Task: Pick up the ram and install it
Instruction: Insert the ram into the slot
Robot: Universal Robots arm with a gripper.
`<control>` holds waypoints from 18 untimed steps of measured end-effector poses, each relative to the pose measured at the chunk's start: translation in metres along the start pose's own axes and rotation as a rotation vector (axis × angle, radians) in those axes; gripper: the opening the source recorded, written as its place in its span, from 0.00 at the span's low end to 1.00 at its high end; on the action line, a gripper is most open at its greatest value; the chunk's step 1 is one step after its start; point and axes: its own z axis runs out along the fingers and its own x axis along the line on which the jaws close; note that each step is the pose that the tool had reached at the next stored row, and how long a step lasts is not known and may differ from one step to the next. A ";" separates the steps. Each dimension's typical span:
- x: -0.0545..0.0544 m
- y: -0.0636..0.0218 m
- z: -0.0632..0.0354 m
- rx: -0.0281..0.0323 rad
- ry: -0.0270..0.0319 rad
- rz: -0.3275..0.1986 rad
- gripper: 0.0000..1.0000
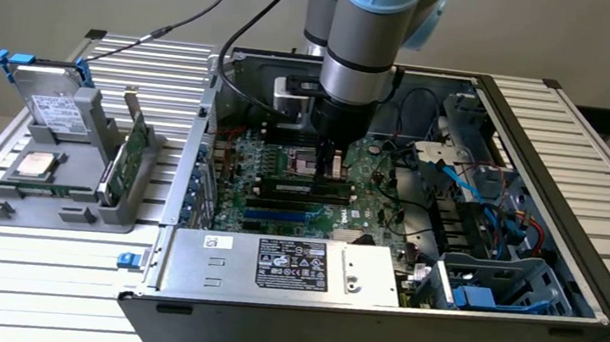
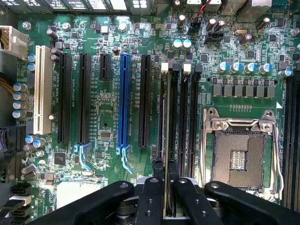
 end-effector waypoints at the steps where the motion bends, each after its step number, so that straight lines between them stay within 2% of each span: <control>1: 0.000 0.0000 0.0000 0.0000 0.0000 0.001 0.14; 7: 0.000 0.0000 0.0011 -0.0003 0.0003 0.001 0.14; 13: 0.000 -0.0001 0.0013 -0.0032 0.0002 0.001 0.14; 18: 0.000 -0.0003 0.0019 -0.0146 0.0003 0.000 0.14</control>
